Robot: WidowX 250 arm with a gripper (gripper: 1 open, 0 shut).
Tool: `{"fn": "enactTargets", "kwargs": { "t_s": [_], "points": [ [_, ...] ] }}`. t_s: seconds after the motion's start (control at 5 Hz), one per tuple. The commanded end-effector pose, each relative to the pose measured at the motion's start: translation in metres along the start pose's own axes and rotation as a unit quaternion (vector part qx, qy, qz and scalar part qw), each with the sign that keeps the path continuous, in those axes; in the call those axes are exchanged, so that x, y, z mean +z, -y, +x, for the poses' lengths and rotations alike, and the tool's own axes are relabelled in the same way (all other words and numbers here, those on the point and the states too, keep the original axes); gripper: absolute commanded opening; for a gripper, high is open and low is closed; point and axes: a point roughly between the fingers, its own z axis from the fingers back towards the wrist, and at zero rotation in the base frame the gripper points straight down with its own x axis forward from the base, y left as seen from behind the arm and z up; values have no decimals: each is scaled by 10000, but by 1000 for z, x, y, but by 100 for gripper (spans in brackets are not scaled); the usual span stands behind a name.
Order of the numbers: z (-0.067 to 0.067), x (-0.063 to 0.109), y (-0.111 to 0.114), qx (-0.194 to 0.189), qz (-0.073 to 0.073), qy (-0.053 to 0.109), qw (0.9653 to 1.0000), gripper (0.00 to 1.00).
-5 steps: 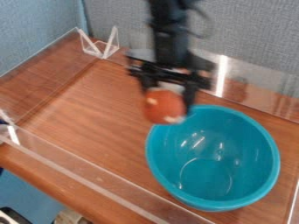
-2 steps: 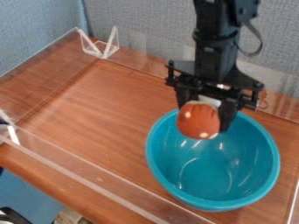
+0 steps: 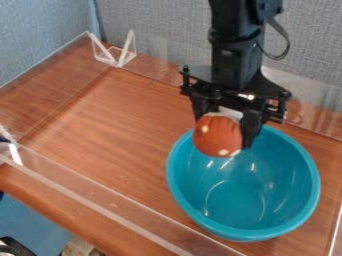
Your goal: Put the mushroom in the blue bowl
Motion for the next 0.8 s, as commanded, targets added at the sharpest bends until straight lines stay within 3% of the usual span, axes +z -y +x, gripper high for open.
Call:
{"fn": "enactTargets", "kwargs": {
  "t_s": [0.0, 0.6],
  "points": [
    [1, 11, -4, 4, -42, 297, 9995, 0],
    [0, 7, -5, -116, -62, 459, 9989, 0]
  ]
}}
